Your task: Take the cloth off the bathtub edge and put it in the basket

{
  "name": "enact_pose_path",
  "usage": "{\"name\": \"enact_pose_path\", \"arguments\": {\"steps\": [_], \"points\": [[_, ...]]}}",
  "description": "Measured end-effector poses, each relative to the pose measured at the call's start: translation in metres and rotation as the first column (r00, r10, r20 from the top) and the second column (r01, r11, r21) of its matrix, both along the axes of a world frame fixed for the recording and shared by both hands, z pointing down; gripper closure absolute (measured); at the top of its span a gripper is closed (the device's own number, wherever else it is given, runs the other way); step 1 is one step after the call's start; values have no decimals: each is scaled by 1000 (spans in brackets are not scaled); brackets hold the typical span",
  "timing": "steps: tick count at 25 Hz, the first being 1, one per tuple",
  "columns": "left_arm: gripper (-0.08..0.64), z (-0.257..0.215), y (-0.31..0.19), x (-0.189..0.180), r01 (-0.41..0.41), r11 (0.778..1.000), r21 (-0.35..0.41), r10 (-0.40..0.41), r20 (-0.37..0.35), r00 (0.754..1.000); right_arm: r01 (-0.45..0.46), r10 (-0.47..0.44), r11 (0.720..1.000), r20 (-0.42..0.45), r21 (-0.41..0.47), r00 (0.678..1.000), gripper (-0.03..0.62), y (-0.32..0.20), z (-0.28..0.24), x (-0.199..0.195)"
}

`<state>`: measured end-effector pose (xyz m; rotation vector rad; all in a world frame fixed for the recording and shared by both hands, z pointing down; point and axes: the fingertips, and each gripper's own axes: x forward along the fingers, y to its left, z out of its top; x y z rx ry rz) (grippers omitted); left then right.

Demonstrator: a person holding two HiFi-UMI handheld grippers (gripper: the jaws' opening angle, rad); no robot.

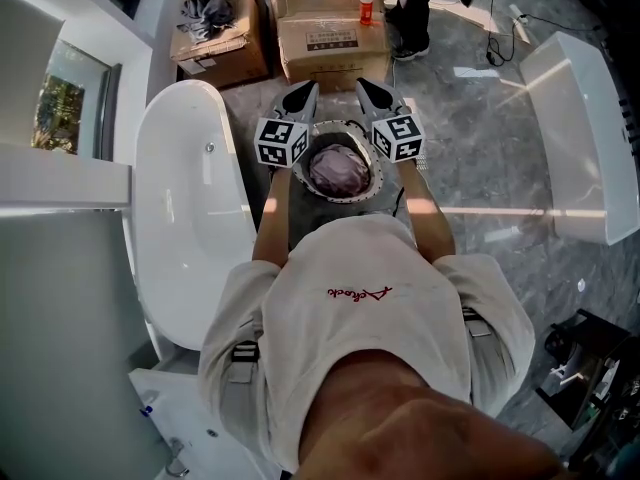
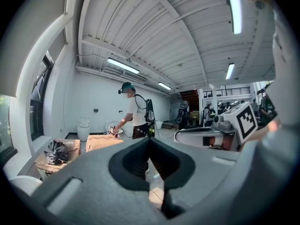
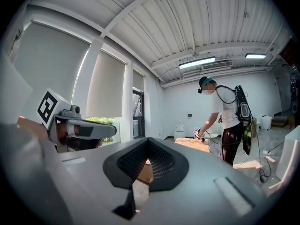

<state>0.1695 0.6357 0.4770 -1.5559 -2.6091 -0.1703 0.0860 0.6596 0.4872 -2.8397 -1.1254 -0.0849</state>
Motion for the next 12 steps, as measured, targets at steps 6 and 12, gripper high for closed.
{"name": "enact_pose_path", "arguments": {"steps": [6,12], "points": [[560,-2,-1,0,0,1000,-3,0,11,1000,-7,7,1000,0,-3,1000,588,1,-4,-4],[560,2,0,1,1,1000,10,-1,7,1000,-5,5,1000,2,-1,1000,588,2,-4,-3]]}}
